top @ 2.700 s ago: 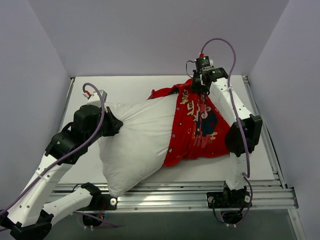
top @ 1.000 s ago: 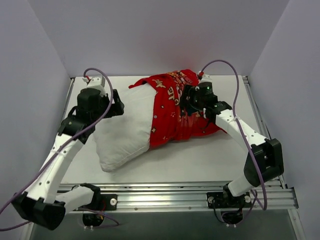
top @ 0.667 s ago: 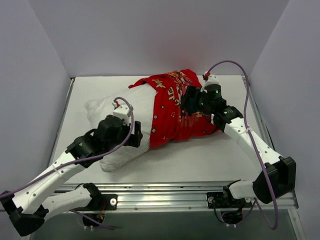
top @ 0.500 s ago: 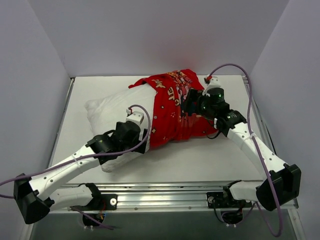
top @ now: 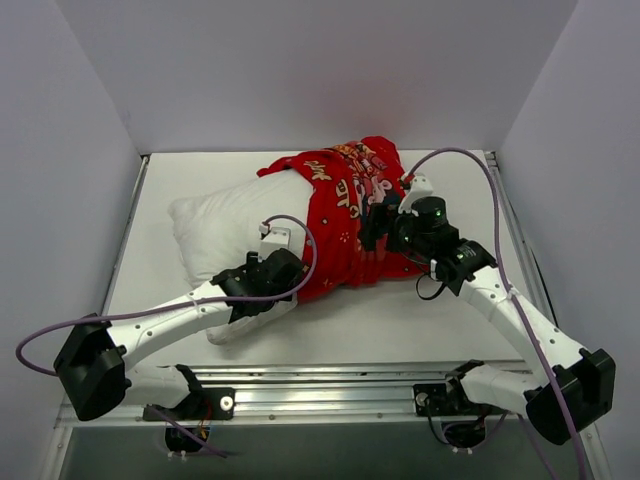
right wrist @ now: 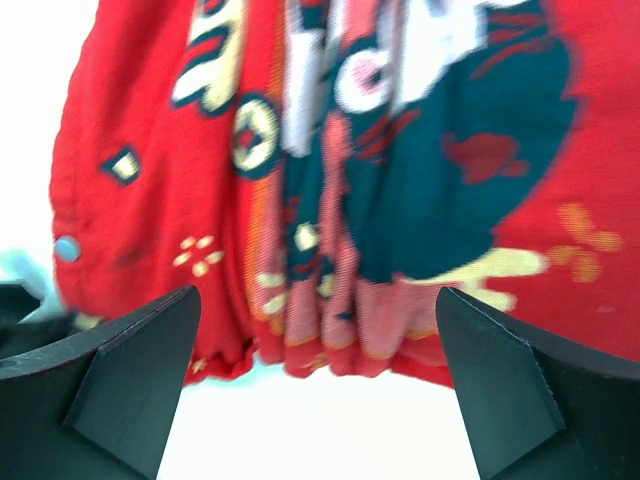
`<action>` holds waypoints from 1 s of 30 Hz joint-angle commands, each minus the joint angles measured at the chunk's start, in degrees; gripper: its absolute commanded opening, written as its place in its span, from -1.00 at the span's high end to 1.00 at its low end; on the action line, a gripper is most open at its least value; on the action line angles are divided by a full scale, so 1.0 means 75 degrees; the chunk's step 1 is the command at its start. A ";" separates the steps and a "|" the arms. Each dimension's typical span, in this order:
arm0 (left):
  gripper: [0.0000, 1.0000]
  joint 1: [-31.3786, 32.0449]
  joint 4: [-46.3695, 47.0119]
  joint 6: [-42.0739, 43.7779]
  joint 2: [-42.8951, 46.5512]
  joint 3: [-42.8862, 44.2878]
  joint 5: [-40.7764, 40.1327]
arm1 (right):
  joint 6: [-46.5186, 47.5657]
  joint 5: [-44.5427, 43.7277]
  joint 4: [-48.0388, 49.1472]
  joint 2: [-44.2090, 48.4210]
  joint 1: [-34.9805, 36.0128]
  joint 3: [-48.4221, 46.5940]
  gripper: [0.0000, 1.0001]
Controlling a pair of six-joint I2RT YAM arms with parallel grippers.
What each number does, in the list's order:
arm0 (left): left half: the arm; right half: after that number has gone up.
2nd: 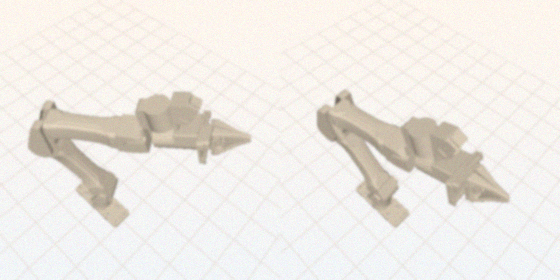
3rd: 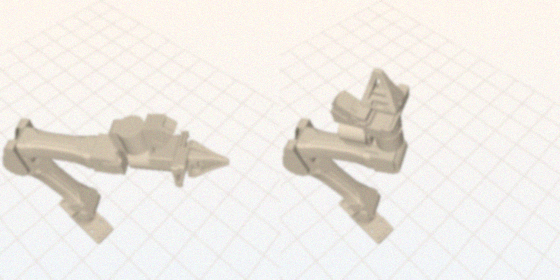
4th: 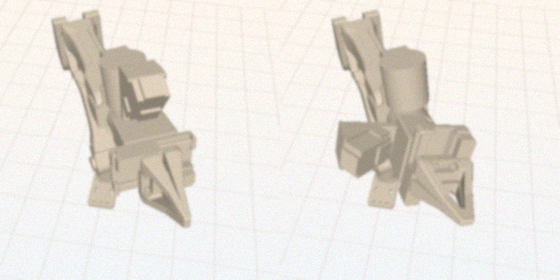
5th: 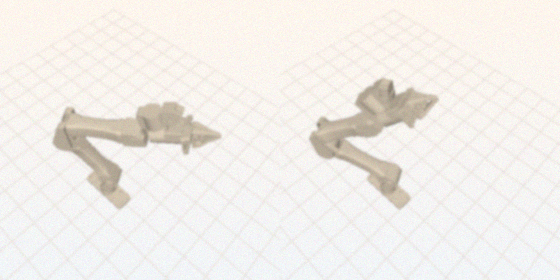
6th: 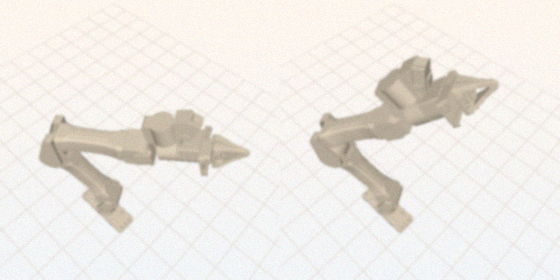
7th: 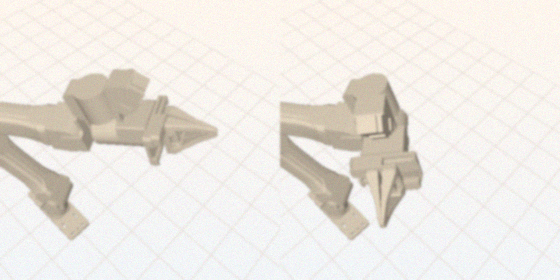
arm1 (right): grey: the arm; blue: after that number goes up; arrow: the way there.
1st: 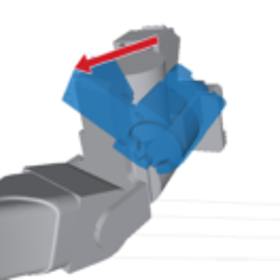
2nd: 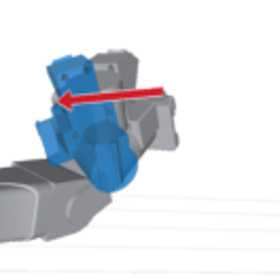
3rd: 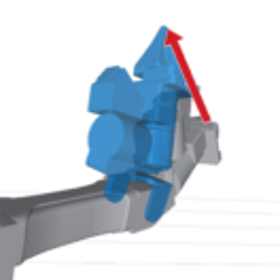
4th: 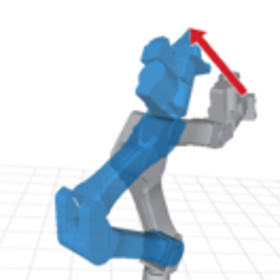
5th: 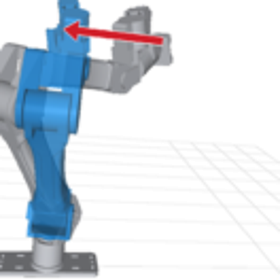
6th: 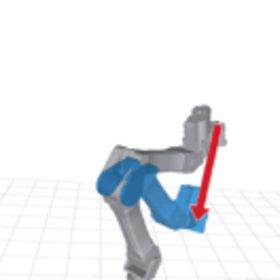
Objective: Remove the pillowcase from the pillow
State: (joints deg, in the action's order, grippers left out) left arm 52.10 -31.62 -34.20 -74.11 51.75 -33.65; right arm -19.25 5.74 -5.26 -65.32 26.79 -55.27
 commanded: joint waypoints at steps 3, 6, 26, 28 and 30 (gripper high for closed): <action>0.32 -0.0044 0.0524 -0.0421 -0.0502 -0.0150 0.0127 | -0.0280 -0.0143 0.0360 0.0131 0.0787 0.0372 -1.00; 0.87 -0.0044 0.0524 -0.0339 -0.0444 -0.0068 0.0186 | -0.0678 -0.0658 0.0525 0.0061 0.1349 0.0606 -0.98; 0.95 -0.0032 -0.0366 -0.0140 0.0728 0.1420 0.0748 | -0.2660 -0.2815 0.0631 -0.1778 0.3167 0.0549 -0.65; 0.95 -0.0032 -0.0529 -0.0116 0.0775 0.1584 0.0737 | -0.2637 -0.3118 0.0619 -0.1954 0.3167 0.0443 -0.40; 0.95 -0.0044 -0.0659 -0.0046 0.0822 0.1701 0.0632 | -0.2602 -0.3400 0.0538 -0.1978 0.3109 0.0397 0.17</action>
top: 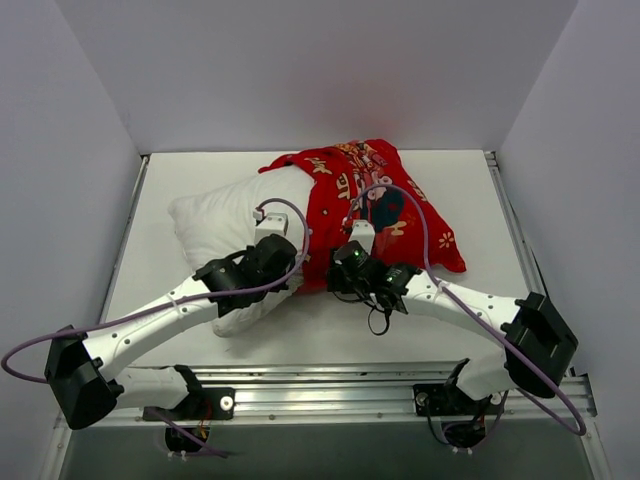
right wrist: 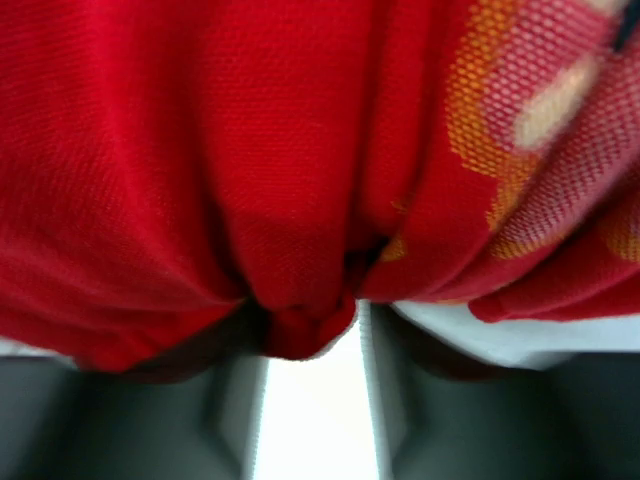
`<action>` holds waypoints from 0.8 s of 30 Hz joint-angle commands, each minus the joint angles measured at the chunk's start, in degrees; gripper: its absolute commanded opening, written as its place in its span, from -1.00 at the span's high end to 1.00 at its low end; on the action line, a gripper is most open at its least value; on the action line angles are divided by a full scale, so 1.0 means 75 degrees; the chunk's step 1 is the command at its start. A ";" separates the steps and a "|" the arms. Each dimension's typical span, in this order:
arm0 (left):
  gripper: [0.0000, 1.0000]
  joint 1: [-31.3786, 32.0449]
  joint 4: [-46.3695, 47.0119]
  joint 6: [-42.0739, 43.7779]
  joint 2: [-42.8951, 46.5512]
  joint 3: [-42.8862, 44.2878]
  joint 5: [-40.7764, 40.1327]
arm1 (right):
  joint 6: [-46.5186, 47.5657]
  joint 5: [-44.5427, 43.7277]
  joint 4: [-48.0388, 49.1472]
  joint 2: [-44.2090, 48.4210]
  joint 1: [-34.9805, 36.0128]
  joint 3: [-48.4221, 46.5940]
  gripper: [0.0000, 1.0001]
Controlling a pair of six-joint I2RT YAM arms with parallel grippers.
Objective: Remove the pillowcase from the pillow
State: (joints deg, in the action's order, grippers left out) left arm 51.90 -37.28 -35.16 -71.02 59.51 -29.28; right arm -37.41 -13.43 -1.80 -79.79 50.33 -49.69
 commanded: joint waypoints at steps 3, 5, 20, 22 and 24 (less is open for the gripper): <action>0.95 -0.0088 -0.0197 0.0187 0.0528 0.0901 -0.0209 | 0.0042 -0.1197 -0.0063 0.0056 -0.0426 -0.0382 0.87; 0.95 -0.0297 -0.0431 0.0269 0.0656 0.1042 -0.0256 | 0.0206 -0.1256 -0.0158 0.0150 -0.0790 -0.0382 1.00; 0.95 -0.2946 -0.2388 0.1476 0.2145 0.2073 -0.0362 | 0.0102 -0.0976 -0.1635 0.1801 -0.6505 -0.1167 1.00; 0.95 -0.3122 -0.2704 0.1465 0.2286 0.2167 -0.0432 | -0.0004 -0.0765 -0.1658 0.1884 -0.6977 -0.1237 1.00; 0.95 -0.3170 -0.2903 0.1430 0.2497 0.2156 -0.0479 | -0.0144 -0.0764 -0.1716 0.1943 -0.7214 -0.1261 1.00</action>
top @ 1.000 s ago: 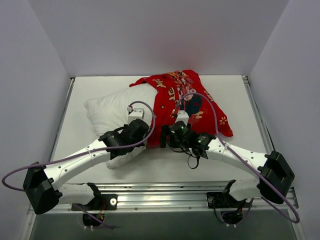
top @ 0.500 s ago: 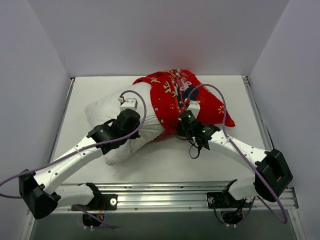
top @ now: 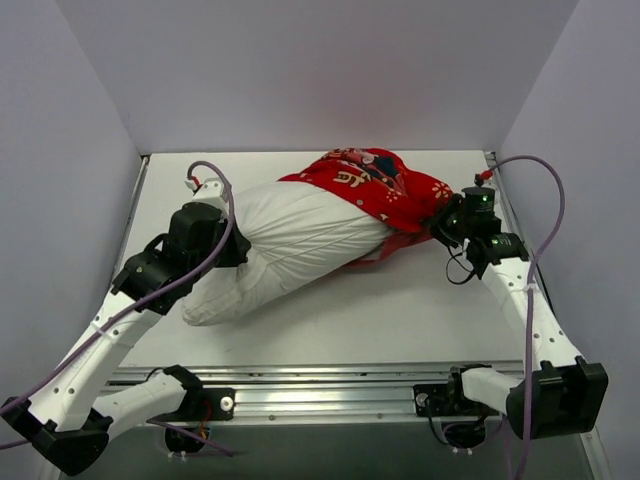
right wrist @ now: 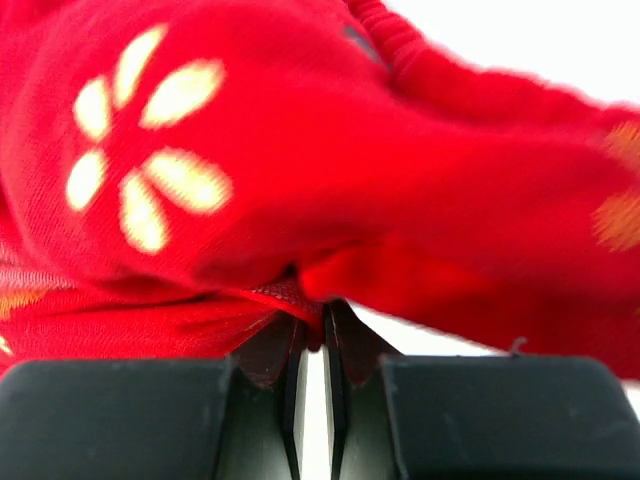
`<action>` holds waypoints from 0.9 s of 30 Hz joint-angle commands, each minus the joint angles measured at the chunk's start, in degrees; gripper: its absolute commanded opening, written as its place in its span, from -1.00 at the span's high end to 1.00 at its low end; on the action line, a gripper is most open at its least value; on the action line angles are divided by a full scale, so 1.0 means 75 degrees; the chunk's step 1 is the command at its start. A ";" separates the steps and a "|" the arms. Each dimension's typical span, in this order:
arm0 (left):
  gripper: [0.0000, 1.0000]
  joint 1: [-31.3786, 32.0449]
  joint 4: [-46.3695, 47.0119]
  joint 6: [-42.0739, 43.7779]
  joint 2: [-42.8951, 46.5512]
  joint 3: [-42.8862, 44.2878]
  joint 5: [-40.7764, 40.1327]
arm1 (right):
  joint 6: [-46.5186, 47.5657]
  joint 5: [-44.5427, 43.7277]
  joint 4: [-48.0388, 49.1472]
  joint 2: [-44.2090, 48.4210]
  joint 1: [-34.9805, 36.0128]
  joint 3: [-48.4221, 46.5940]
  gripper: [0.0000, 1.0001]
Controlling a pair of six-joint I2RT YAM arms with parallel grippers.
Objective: Remove the pillowcase from the pillow
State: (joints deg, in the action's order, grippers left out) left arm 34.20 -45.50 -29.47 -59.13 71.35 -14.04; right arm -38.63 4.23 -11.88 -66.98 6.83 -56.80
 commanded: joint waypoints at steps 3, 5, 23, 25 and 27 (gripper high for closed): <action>0.95 -0.0833 -0.1961 0.0742 0.1064 0.0541 -0.2219 | 0.0146 -0.2349 0.0047 0.0446 -0.1403 -0.0093 1.00; 0.95 -0.0821 -0.1833 0.0870 0.1193 0.0401 -0.0962 | 0.0287 -0.1437 0.0049 0.0458 -0.1217 -0.0126 1.00; -0.88 -0.0973 -0.1305 0.0261 -0.0071 0.1348 0.1944 | 0.2080 -0.0233 -0.0304 -0.0428 0.2083 -0.2234 -0.65; -0.88 -0.1287 -0.1200 0.0355 -0.0631 0.1699 0.1943 | 0.2407 -0.0446 -0.0256 -0.0945 0.2614 -0.2878 -0.70; -0.88 -0.1616 -0.0955 0.0437 -0.1008 0.1876 0.1802 | 0.2665 -0.0494 -0.0291 -0.1777 0.3129 -0.3405 -0.72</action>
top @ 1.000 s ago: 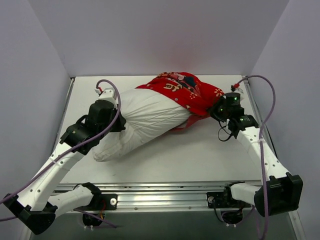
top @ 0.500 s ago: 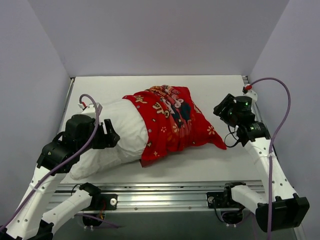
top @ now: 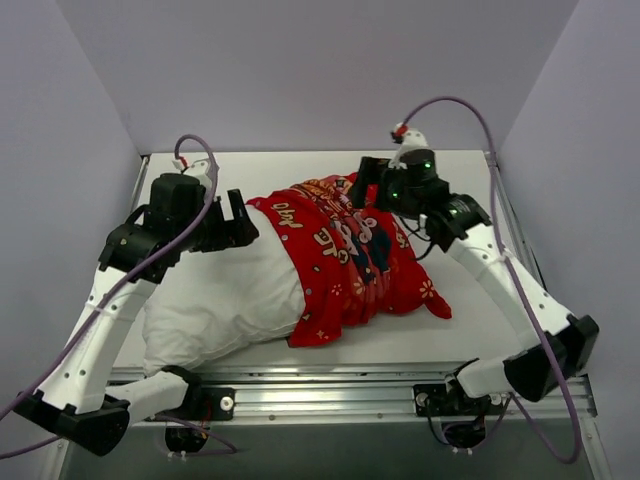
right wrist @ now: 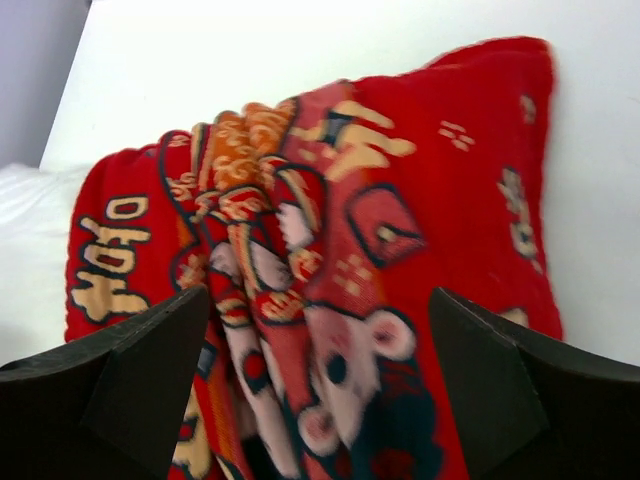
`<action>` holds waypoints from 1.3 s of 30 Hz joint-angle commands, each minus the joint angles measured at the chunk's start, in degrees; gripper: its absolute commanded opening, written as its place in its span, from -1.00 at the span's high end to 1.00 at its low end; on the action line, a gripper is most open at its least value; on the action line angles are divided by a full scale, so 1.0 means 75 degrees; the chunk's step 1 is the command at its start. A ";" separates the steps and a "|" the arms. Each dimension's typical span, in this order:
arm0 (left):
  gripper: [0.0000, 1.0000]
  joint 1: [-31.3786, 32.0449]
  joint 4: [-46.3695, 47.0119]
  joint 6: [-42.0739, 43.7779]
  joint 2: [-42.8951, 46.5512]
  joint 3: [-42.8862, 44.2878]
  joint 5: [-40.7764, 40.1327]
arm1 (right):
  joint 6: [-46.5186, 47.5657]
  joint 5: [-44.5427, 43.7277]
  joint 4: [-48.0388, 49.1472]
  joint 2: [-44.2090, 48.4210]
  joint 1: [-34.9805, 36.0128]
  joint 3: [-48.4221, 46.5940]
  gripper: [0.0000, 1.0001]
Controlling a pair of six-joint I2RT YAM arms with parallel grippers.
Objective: Remove the pillowcase from the pillow
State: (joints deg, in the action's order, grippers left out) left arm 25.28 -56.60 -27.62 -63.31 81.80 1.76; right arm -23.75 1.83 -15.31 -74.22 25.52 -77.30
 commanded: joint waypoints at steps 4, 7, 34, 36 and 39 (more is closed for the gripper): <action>-0.88 -0.1213 0.0913 0.0143 -0.1528 0.0753 -0.0235 | 0.1442 -0.0536 -0.0032 -0.2207 0.1283 -0.2438 -0.75; -0.88 -0.1612 0.1241 0.0108 -0.2208 0.0742 -0.0001 | 0.1888 -0.0665 -0.0243 -0.3180 0.1588 -0.3330 -0.78; 0.95 -0.1589 0.3039 -0.0362 -0.1510 -0.2283 0.1091 | 0.1691 -0.2914 -0.0525 -0.4391 0.1135 -0.2923 1.00; 0.95 -0.1566 0.2626 -0.0209 -0.0949 -0.1709 0.0589 | 0.1351 -0.3218 -0.0688 -0.4204 0.0446 -0.3053 1.00; 0.95 -0.1577 0.1854 -0.0045 -0.0256 -0.1029 0.0060 | 0.0882 -0.3384 -0.0736 -0.3876 -0.0515 -0.3229 1.00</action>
State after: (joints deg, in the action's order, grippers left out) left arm 14.06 -30.22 -32.01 -73.30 67.42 7.86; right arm -14.20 -9.65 -16.73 -107.92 33.69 -98.94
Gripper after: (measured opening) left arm 0.062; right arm 0.096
